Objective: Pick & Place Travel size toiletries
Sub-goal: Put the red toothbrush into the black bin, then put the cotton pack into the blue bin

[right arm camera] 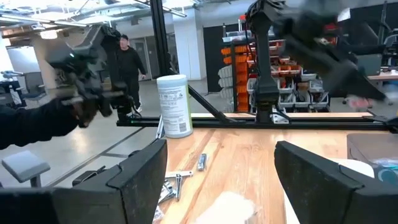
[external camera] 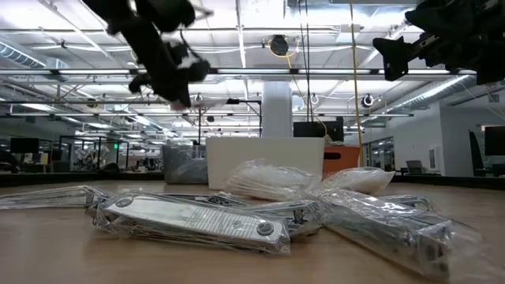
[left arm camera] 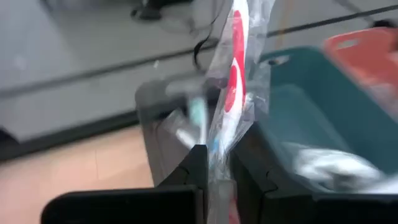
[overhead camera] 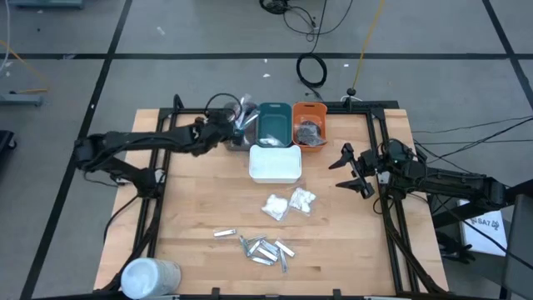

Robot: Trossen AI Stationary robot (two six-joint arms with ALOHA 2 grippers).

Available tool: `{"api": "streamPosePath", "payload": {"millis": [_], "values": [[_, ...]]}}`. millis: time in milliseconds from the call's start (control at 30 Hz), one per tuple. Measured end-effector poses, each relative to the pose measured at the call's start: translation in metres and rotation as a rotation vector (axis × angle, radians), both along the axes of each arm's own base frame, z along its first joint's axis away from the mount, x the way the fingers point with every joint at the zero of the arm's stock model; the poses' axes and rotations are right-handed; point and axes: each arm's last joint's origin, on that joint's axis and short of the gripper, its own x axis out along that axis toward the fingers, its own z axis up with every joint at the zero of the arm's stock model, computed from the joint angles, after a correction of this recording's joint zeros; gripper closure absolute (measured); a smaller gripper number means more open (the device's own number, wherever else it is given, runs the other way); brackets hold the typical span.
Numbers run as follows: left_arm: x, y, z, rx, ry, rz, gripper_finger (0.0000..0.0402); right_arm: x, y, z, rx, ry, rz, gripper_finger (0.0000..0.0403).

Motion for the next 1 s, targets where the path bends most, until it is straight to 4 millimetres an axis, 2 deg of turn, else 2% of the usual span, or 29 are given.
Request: {"api": "streamPosePath", "payload": {"millis": [100, 167, 267, 400, 667, 767, 833, 1000], "values": [[0.004, 0.020, -0.022, -0.066, 0.006, 0.049, 0.0368, 0.000, 0.000, 0.000, 0.000, -0.001, 0.000, 0.0122], [0.007, 0.030, -0.035, -0.084, 0.030, 0.075, 0.0355, 0.000, 0.000, 0.000, 0.000, 0.000, 0.000, 0.0122], [0.008, 0.040, -0.051, -0.114, 0.079, 0.111, 0.0319, 0.000, 0.000, 0.000, 0.000, 0.000, 0.000, 0.0122], [0.010, 0.044, -0.062, -0.150, 0.077, 0.138, 0.0265, 0.000, 0.000, -0.001, 0.002, 0.005, 0.000, 0.0122], [0.010, 0.043, -0.060, -0.160, 0.066, 0.124, 0.0167, 0.000, 0.000, -0.001, 0.005, 0.013, 0.000, 0.0122], [0.016, 0.041, -0.055, -0.155, 0.066, -0.027, 0.0143, 0.001, -0.001, -0.005, 0.018, 0.048, -0.011, 0.0122], [0.020, 0.036, -0.049, -0.168, 0.027, -0.141, 0.0133, 0.004, -0.002, -0.010, 0.027, 0.096, -0.081, 0.0122], [0.034, 0.018, -0.033, -0.180, -0.101, -0.343, 0.0124, 0.017, 0.005, -0.034, -0.054, 0.293, -0.250, 0.0122]]}}
